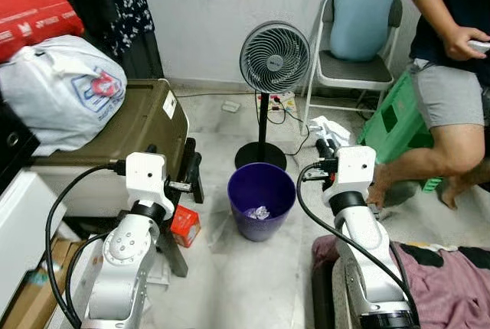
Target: Clean up the room
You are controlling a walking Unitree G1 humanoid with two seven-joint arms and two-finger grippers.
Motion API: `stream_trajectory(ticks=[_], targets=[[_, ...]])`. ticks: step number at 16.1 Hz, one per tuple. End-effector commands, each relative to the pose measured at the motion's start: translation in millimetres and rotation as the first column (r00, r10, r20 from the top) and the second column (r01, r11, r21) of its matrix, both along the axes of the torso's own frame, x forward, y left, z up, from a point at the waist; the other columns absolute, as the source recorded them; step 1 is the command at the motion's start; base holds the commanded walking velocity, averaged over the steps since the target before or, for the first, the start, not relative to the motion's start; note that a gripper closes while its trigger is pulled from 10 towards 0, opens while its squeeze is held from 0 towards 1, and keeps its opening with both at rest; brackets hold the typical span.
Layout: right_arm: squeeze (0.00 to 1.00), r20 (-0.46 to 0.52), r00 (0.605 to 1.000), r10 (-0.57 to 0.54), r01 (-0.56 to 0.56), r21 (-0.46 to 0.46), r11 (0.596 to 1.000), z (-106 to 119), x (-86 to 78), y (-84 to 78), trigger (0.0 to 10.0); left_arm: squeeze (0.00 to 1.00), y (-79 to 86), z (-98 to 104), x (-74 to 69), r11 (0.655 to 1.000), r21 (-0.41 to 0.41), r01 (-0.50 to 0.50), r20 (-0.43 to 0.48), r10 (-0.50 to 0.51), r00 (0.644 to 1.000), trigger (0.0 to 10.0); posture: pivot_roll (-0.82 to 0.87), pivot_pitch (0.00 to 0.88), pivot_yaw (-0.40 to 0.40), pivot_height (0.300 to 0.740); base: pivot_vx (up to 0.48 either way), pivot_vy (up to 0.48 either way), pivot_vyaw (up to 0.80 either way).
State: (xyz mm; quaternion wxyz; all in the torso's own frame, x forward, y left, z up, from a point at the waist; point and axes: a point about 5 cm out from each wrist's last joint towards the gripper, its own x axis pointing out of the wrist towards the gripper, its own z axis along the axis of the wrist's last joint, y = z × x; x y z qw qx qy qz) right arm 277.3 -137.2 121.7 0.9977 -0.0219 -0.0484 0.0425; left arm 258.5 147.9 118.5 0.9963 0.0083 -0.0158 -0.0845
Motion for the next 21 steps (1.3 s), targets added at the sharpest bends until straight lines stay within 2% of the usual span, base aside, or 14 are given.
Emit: stream_trajectory(ticks=[1,4,6,11,15,21], targets=[[0.00,0.026,1.000,0.015,-0.016,0.010,1.000,6.0,1.9,1.4,10.0,0.00,-2.0,2.1,1.8,1.000,0.000,0.018,0.006,-0.018,1.000,10.0,0.03,0.000,0.026,0.740,0.409,0.000,0.00],[0.00,0.039,0.999,0.032,-0.033,0.025,0.999,7.7,2.1,4.2,10.0,0.00,-1.9,2.1,3.4,1.000,0.003,0.020,0.006,-0.020,1.000,10.0,0.03,0.000,0.028,0.740,0.409,0.000,0.00],[0.00,0.039,0.998,0.044,-0.044,0.002,0.999,8.0,2.3,5.7,10.0,0.00,-1.7,2.0,3.9,1.000,0.005,0.020,0.006,-0.020,1.000,10.0,0.03,0.000,0.030,0.740,0.409,0.000,0.00],[0.00,0.049,0.997,0.055,-0.055,0.009,0.998,8.4,2.6,8.1,10.0,0.00,-0.8,2.0,4.5,1.000,0.016,0.019,0.008,-0.019,1.000,10.0,0.03,0.000,0.031,0.740,0.400,0.000,0.80],[0.00,0.051,0.997,0.061,-0.062,0.011,0.998,8.2,2.6,9.1,10.0,0.00,-0.5,1.5,4.6,1.000,0.018,0.019,0.008,-0.019,1.000,10.0,0.04,0.000,0.033,0.740,0.398,0.000,0.49],[0.00,0.045,0.998,0.053,-0.053,0.016,0.998,6.9,3.1,8.7,10.0,0.00,-1.0,0.5,4.7,1.000,0.016,0.025,0.002,-0.025,1.000,10.0,0.04,0.000,0.034,0.740,0.402,0.000,0.00]])
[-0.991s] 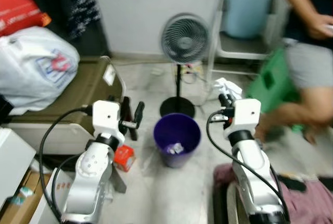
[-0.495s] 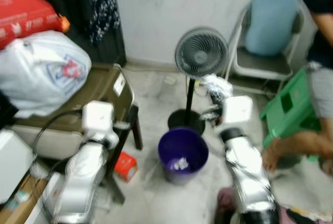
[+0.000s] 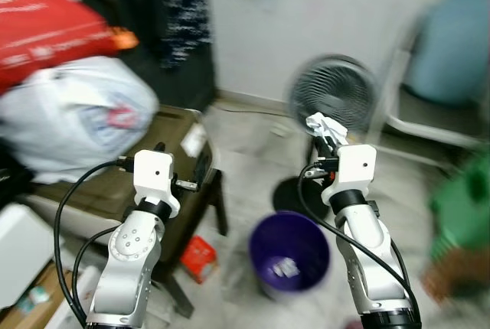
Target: Clean up the room
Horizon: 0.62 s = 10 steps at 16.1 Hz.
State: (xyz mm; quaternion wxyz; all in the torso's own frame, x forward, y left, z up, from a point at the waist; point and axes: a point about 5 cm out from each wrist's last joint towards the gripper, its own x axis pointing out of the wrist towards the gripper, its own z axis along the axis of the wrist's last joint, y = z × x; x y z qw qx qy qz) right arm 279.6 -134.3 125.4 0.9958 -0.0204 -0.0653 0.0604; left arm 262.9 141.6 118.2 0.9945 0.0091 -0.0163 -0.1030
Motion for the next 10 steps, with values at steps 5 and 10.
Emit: stream_trajectory(ticks=[5,10], targets=[[0.00,0.002,1.000,-0.002,0.002,0.015,1.000,1.7,4.2,4.4,10.0,0.00,3.6,0.8,1.5,1.000,0.005,-0.008,-0.001,0.008,1.000,10.0,0.04,0.000,0.032,0.740,0.262,0.000,0.00],[0.00,-0.042,0.999,-0.011,0.012,0.027,1.000,-2.4,10.1,3.9,10.0,0.00,1.2,1.7,5.5,1.000,0.000,0.016,0.008,-0.016,1.000,10.0,0.04,0.000,0.028,0.740,0.000,0.000,-0.74]])
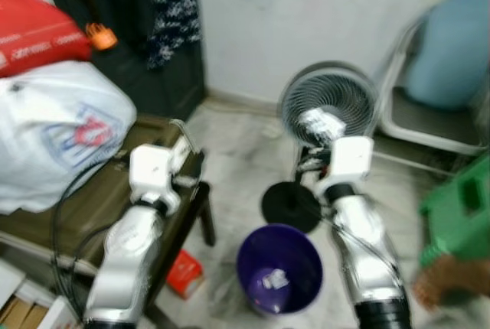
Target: Clean up the room
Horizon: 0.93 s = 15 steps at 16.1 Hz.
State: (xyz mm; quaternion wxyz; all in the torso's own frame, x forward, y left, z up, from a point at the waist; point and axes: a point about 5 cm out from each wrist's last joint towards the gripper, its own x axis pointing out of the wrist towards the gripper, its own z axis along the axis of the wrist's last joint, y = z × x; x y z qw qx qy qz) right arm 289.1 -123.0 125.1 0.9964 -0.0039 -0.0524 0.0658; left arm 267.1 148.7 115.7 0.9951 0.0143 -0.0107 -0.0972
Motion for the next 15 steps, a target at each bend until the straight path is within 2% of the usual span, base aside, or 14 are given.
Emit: stream_trajectory(ticks=[1,4,7,9,12,13,14,15], targets=[[0.00,-0.015,1.000,-0.023,0.023,-0.003,1.000,-2,1.5,-7.3,10.0,0.00,-6.3,5,2.2,0.999,-0.002,0.033,0.026,-0.033,0.999,10.0,0.04,0.000,0.029,0.740,0.000,0.000,-0.80],[0.00,-0.014,1.000,-0.023,0.023,-0.008,1.000,-3,4.8,-5.8,10.0,0.00,-7.0,7,5.0,0.998,0.026,0.053,0.053,-0.055,0.997,10.0,0.05,0.000,0.030,0.740,0.000,0.000,-0.80],[0.00,-0.019,1.000,-0.022,0.022,-0.006,1.000,-3,9.7,-1.7,10.0,0.00,-3.8,13,5.7,0.997,0.076,0.029,0.083,-0.036,0.996,10.0,0.06,0.000,0.027,0.740,0.000,0.000,-0.80],[0.00,-0.068,0.998,0.004,-0.003,0.012,1.000,-12,15.5,7.3,10.0,0.00,1.6,11,8.1,0.992,0.123,0.012,0.089,-0.023,0.996,10.0,0.06,0.000,0.035,0.740,0.000,0.000,0.00],[0.00,-0.119,0.993,-0.016,0.026,0.079,0.997,-20,21.4,10.9,10.0,0.00,6.4,15,8.1,0.991,0.136,-0.004,0.097,-0.010,0.995,10.0,0.07,0.000,0.071,0.740,0.000,0.000,0.00],[0.00,-0.124,0.992,-0.014,0.024,0.079,0.997,-22,21.6,12.5,10.0,0.00,6.6,14,7.0,0.989,0.146,0.003,0.095,-0.017,0.995,10.0,0.06,0.000,0.076,0.740,0.000,0.000,0.00],[0.00,-0.149,0.989,0.001,0.008,0.059,0.998,-30,23.7,23.8,10.0,0.00,5.4,5,2.6,0.984,0.173,0.035,0.069,-0.047,0.996,10.0,0.06,0.000,0.064,0.740,0.000,0.000,0.00],[0.00,-0.163,0.987,0.005,0.003,0.049,0.999,-33,24.7,27.8,10.0,0.00,4.3,3,1.4,0.983,0.177,0.048,0.063,-0.060,0.996,10.0,0.06,0.000,0.062,0.740,0.000,0.000,0.00]])
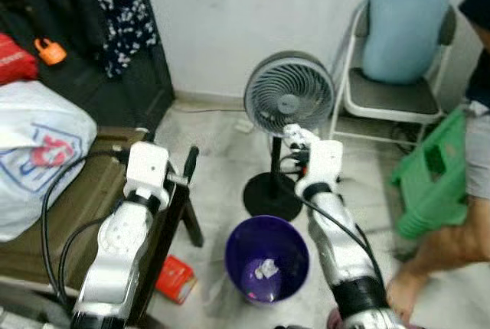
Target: Clean up the room
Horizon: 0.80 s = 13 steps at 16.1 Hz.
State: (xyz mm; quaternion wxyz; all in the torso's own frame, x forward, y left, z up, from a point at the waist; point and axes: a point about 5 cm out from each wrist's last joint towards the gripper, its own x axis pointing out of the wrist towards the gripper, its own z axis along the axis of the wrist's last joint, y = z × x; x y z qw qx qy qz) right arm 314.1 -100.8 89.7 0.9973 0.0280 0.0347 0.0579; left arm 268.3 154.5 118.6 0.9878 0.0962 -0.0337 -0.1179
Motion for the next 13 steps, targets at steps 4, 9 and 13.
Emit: stream_trajectory(ticks=[4,9,13], targets=[[0.00,-0.158,0.987,-0.031,0.021,-0.066,0.998,-28,0.6,14.7,10.0,0.00,-9.2,-1,-18.5,0.985,0.069,0.159,-0.022,-0.158,0.987,10.0,0.13,0.060,0.075,0.740,0.000,0.000,0.00],[0.00,-0.389,0.907,-0.162,0.086,-0.204,0.975,-78,-22.9,22.0,10.0,0.00,2.4,8,-63.0,0.938,0.130,0.322,-0.101,-0.310,0.945,10.0,0.22,0.200,0.139,0.740,0.000,0.000,0.00],[0.00,-0.457,0.859,-0.230,0.139,-0.224,0.964,-95,-33.1,18.5,10.0,0.00,-5.5,12,-74.8,0.918,0.105,0.382,-0.138,-0.367,0.920,10.0,0.21,0.250,0.166,0.740,0.000,0.000,0.00]])
